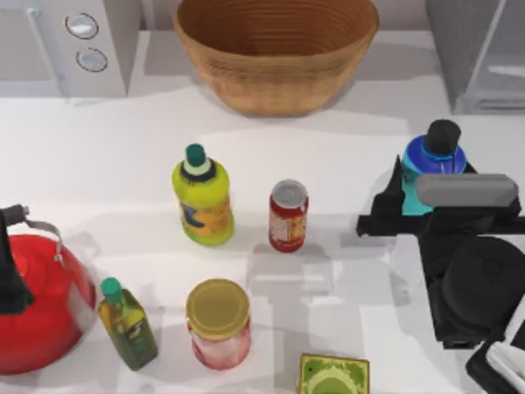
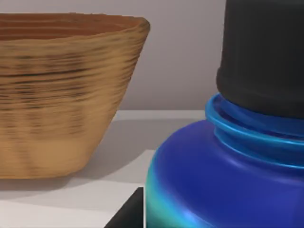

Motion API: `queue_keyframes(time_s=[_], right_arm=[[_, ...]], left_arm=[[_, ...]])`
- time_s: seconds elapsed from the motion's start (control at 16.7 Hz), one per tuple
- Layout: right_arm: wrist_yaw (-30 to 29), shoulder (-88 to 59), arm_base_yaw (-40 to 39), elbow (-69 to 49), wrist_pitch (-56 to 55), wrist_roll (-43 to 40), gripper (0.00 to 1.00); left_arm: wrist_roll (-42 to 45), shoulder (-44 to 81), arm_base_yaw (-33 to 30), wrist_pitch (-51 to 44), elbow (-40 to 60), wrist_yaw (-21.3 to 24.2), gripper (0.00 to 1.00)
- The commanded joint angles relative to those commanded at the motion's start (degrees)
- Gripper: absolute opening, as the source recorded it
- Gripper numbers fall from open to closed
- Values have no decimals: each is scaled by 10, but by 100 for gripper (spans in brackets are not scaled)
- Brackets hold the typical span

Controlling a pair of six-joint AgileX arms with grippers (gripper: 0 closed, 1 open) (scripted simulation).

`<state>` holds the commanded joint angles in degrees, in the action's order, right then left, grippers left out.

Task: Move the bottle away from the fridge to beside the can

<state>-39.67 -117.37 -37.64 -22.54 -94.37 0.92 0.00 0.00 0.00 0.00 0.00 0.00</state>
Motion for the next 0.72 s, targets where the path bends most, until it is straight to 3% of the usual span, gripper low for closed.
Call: queue_keyframes(time_s=[0.18, 0.72], right_arm=[[0, 0, 0, 0, 0, 0, 0], [0, 0, 0, 0, 0, 0, 68]], left_arm=[[0, 0, 0, 0, 0, 0, 100], [0, 0, 0, 0, 0, 0, 100]])
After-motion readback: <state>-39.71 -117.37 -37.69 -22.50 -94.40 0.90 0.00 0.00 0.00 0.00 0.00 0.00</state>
